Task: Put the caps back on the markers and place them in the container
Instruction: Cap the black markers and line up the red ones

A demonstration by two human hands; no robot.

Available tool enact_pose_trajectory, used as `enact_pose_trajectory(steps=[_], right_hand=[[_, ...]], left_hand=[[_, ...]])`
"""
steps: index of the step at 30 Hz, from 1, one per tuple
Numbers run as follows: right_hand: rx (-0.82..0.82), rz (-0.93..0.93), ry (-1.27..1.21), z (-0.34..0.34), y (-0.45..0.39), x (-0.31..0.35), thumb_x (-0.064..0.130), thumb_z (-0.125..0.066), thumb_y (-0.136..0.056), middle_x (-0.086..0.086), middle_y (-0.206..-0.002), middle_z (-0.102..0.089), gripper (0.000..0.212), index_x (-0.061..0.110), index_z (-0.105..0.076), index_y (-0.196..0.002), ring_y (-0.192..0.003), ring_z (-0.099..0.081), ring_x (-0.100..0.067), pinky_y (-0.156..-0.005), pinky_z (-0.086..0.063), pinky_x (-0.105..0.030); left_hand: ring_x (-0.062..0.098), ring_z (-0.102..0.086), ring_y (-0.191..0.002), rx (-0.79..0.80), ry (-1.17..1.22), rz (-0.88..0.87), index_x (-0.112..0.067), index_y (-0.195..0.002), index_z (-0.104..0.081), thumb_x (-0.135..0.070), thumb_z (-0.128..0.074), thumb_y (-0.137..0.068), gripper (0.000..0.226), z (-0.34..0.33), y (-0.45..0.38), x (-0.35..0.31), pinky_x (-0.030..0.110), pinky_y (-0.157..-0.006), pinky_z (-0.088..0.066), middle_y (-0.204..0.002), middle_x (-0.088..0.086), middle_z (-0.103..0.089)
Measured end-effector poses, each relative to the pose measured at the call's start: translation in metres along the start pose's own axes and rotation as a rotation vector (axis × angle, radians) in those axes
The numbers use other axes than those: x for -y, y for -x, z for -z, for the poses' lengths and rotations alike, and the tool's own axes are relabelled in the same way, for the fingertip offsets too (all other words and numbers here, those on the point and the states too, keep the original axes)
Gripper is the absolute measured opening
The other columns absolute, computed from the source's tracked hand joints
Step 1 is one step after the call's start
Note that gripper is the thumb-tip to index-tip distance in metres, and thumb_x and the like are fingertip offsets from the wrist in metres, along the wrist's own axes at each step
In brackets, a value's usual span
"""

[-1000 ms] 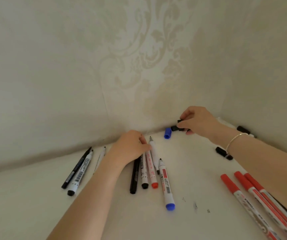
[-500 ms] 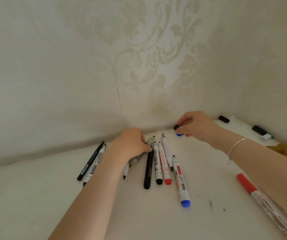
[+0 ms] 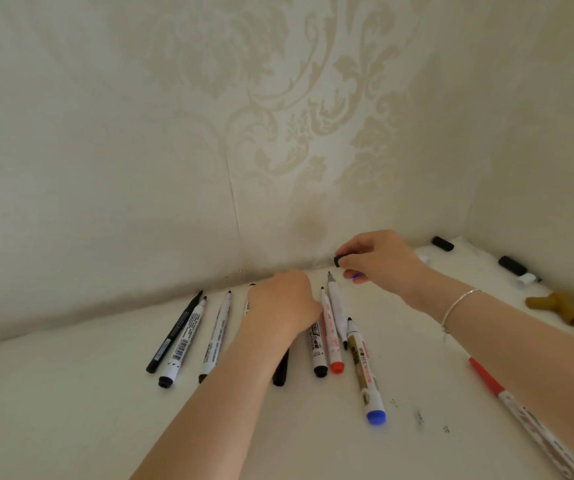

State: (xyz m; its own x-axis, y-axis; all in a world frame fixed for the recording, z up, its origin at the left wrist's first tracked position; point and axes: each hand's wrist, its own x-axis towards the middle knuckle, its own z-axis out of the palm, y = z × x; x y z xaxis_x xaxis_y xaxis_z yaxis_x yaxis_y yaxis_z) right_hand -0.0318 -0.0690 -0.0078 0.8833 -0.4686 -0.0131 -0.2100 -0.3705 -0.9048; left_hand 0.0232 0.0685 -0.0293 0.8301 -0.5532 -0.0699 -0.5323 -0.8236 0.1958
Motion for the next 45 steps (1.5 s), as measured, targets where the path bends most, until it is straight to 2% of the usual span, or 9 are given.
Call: enact_pose_trajectory(steps=[3,5,7,13,15,20,35,42,45], right_hand=[[-0.035,-0.017,-0.110,0.004,0.001,0.002,-0.004,-0.059,-0.086,-0.012,-0.071,-0.064,0.014,0.008,-0.067,-0.082,-0.063,-0.060,-0.019,-0.063,-0.055,-0.023],[-0.095,-0.019,-0.236,0.008,0.000,0.006,-0.006,-0.061,-0.085,-0.015,-0.075,-0.064,0.010,0.004,-0.064,-0.088,-0.062,-0.061,-0.021,-0.059,-0.055,-0.022],[-0.175,-0.022,-0.395,0.014,-0.001,0.009,-0.007,-0.063,-0.083,-0.015,-0.076,-0.063,0.011,0.002,-0.060,-0.088,-0.061,-0.061,-0.021,-0.055,-0.054,-0.021],[-0.255,0.030,-0.719,0.033,-0.005,0.024,-0.004,-0.061,-0.085,-0.011,-0.084,-0.068,0.012,0.004,-0.068,-0.091,-0.060,-0.057,-0.011,-0.052,-0.047,-0.015],[-0.285,0.056,-0.765,0.036,-0.006,0.026,-0.002,-0.062,-0.085,-0.009,-0.081,-0.068,0.012,0.005,-0.068,-0.092,-0.058,-0.057,-0.010,-0.053,-0.047,-0.015],[-0.356,0.075,-0.658,0.040,-0.006,0.024,0.007,-0.069,-0.082,-0.007,-0.081,-0.066,0.007,0.008,-0.068,-0.088,-0.063,-0.057,-0.011,-0.062,-0.046,-0.021],[-0.248,0.095,-0.667,0.040,0.006,0.025,0.005,-0.067,-0.084,-0.013,-0.096,-0.070,0.008,0.007,-0.068,-0.092,-0.085,-0.066,-0.020,-0.071,-0.053,-0.024],[-0.200,0.028,-0.635,0.047,0.005,0.027,0.007,-0.067,-0.085,-0.013,-0.089,-0.068,0.020,0.004,-0.062,-0.104,-0.076,-0.067,-0.019,-0.062,-0.054,-0.021],[-0.122,0.025,-0.556,0.046,0.004,0.027,0.011,-0.070,-0.083,-0.010,-0.087,-0.071,0.014,0.004,-0.065,-0.093,-0.069,-0.066,-0.014,-0.058,-0.051,-0.017]], left_hand=[[0.017,-0.056,-0.062,-0.019,0.094,0.008,-0.017,-0.069,-0.046,-0.038,-0.051,-0.090,0.031,-0.001,-0.002,-0.003,0.025,-0.057,-0.038,-0.062,-0.001,-0.045],[0.013,-0.041,-0.050,-0.056,0.234,0.002,-0.017,-0.063,-0.041,-0.041,-0.052,-0.089,0.037,0.003,-0.003,-0.003,0.025,-0.050,-0.032,-0.058,-0.004,-0.040],[0.013,-0.041,-0.054,-0.093,0.435,-0.036,-0.017,-0.070,-0.047,-0.040,-0.054,-0.088,0.031,0.011,-0.003,-0.006,0.026,-0.053,-0.034,-0.062,-0.004,-0.046],[0.011,-0.067,-0.072,-0.207,0.910,-0.208,-0.020,-0.088,-0.055,-0.022,-0.055,-0.089,0.003,0.025,-0.006,-0.027,0.027,-0.072,-0.053,-0.075,-0.003,-0.072],[0.014,-0.061,-0.070,-0.262,0.907,-0.231,-0.022,-0.092,-0.054,-0.021,-0.055,-0.090,0.003,0.022,-0.006,-0.032,0.026,-0.067,-0.051,-0.076,-0.005,-0.065],[0.024,-0.060,-0.070,-0.333,0.929,-0.265,-0.025,-0.097,-0.052,-0.024,-0.053,-0.092,0.005,0.017,-0.005,-0.033,0.048,-0.070,-0.056,-0.081,-0.002,-0.057],[0.033,-0.061,-0.073,-0.355,0.890,-0.261,-0.029,-0.092,-0.051,-0.026,-0.054,-0.091,0.004,0.012,-0.005,-0.032,0.050,-0.067,-0.053,-0.077,-0.003,-0.059],[0.027,-0.062,-0.072,-0.387,0.894,-0.229,-0.025,-0.099,-0.051,-0.028,-0.052,-0.093,0.007,0.011,-0.005,-0.026,0.050,-0.067,-0.055,-0.082,-0.003,-0.058],[0.023,-0.062,-0.072,-0.386,0.893,-0.222,-0.024,-0.101,-0.051,-0.027,-0.051,-0.094,0.008,0.011,-0.005,-0.026,0.047,-0.068,-0.056,-0.083,-0.004,-0.058]])
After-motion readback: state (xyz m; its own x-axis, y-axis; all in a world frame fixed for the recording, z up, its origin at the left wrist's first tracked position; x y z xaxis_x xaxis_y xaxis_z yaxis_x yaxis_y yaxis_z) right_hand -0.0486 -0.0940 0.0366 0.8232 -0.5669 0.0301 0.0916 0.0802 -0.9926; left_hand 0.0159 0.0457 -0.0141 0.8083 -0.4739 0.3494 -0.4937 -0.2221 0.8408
